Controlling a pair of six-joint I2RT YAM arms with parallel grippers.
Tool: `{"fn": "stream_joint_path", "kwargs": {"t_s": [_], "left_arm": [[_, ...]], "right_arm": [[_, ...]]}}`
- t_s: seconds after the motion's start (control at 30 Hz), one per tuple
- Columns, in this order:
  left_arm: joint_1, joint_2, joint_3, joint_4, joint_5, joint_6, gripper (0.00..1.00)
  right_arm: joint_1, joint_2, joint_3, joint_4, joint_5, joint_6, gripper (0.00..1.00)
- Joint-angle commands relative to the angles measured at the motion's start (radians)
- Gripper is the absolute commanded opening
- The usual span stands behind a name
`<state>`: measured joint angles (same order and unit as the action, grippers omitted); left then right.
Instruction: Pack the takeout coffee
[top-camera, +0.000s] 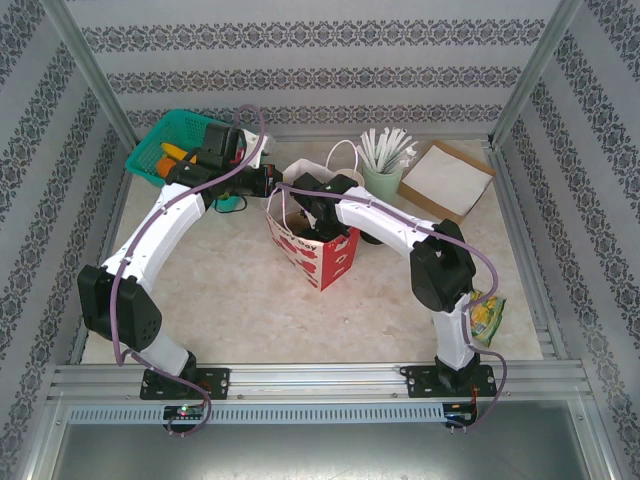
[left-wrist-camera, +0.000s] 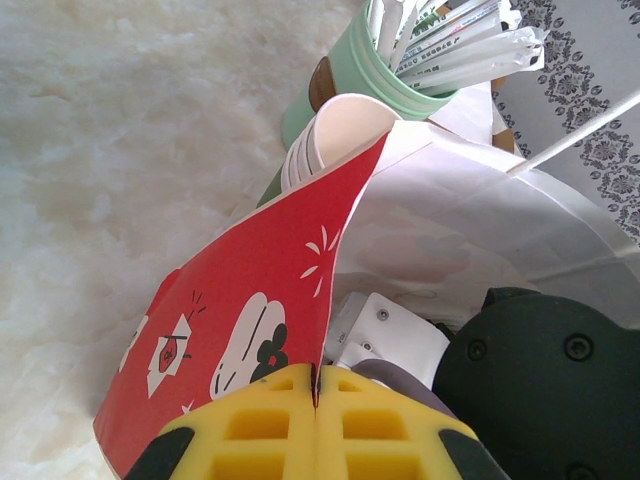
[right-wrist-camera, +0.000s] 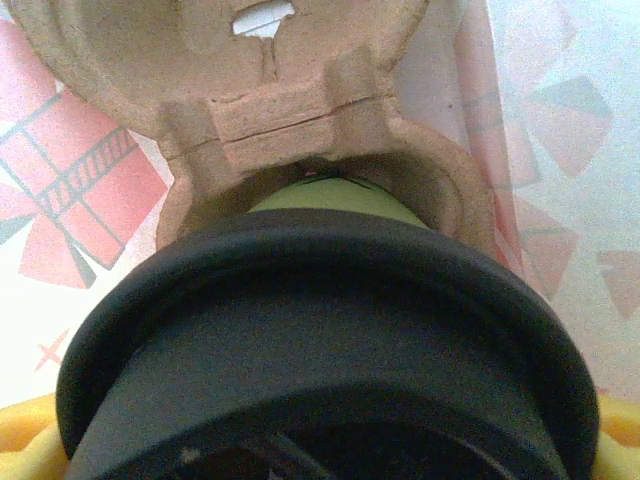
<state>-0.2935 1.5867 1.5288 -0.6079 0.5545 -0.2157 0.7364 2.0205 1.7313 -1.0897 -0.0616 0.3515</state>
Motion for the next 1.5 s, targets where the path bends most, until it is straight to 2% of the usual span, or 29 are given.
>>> {"fn": "stream_joint_path", "kwargs": {"t_s": [0.0, 0.77, 1.07, 1.47], "left_arm": [[-0.006, -0.026, -0.018, 0.042, 0.036, -0.011, 0.0], [-0.006, -0.021, -0.01, 0.036, 0.048, -0.014, 0.0], [-0.006, 0.013, 0.039, -0.04, 0.058, 0.064, 0.0], [-0.006, -0.009, 0.0, 0.02, 0.053, 0.039, 0.0]], "right_arm": [[-0.005, 0.061, -0.093, 0.077, 0.019, 0.035, 0.72], [-0.003, 0.077, -0.084, 0.045, 0.05, 0.013, 0.73], [-0.003, 0.065, -0.03, 0.014, 0.038, 0.024, 0.77], [0.005, -0.037, 0.046, -0.031, 0.032, 0.055, 0.93]]}}
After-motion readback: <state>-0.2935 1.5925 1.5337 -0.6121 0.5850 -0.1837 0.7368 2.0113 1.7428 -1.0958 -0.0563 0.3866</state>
